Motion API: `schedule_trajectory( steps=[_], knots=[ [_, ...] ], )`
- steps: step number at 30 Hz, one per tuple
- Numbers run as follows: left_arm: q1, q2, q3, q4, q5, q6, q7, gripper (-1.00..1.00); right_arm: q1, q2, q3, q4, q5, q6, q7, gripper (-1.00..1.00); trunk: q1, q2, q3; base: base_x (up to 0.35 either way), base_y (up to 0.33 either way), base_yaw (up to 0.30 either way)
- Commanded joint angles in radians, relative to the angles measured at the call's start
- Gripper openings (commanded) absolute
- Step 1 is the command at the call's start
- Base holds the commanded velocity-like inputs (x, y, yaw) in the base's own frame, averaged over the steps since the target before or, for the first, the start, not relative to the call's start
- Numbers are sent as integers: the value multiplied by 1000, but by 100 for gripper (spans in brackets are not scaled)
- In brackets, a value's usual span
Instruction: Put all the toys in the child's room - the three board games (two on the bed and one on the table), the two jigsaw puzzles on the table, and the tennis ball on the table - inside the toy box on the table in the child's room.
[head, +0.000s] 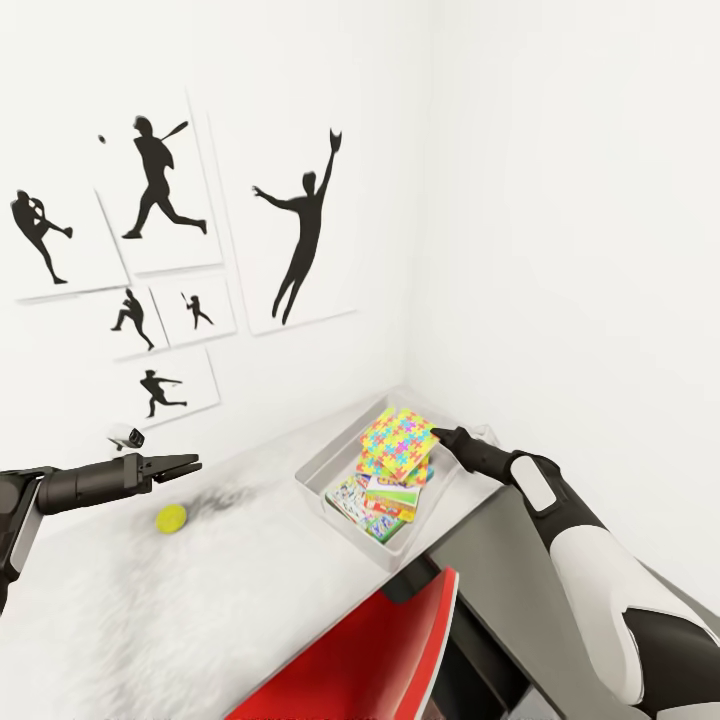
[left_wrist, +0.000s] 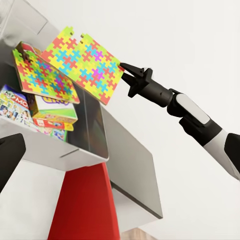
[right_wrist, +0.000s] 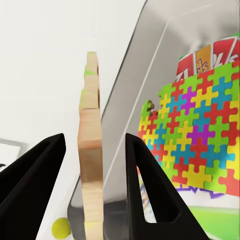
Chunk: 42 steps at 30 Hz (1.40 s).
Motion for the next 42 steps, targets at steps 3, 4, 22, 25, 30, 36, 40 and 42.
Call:
schedule_trajectory(
  steps=[3, 4, 22, 25, 30, 36, 40, 42],
  knots=[
    [-1, 0, 0, 0, -1, 11, -4, 100, -1, 0, -6, -3, -4, 5, 2, -100, 1, -2, -6, 0, 0, 0],
    [-1, 0, 0, -1, -1, 11, -4, 100, -1, 0, -6, -4, -4, 2, 2, -100, 1, -2, -7, 0, 0, 0],
    [-1, -3, -2, -1, -1, 9, -4, 100, -1, -4, -6, -5, -8, -2, 2, 100, 1, -2, -8, 0, 0, 0],
    [-1, -3, -2, -1, -1, 9, -4, 100, -1, -7, -6, -6, -10, -2, 2, 100, 1, -2, -8, 0, 0, 0],
    [-1, -3, -2, -1, -1, 10, -4, 100, -1, -10, -6, -7, -10, -2, 3, 100, 1, -2, -8, 0, 0, 0],
    [-1, -3, -2, -1, -1, 10, -4, 100, 7, -15, -2, -27, -11, 1, 18, 100, 1, -2, 0, -71, 14, 0],
    [-1, -4, -2, 0, -1, 11, -4, 100, 20, -14, 3, -100, -12, 7, 19, 100, 1, -2, 7, -259, 64, 11],
    [-1, -3, -2, 0, -1, 11, -4, 100, 27, -11, 5, -130, -12, 10, 18, 100, 1, -2, 10, -309, 26, 61]
  ],
)
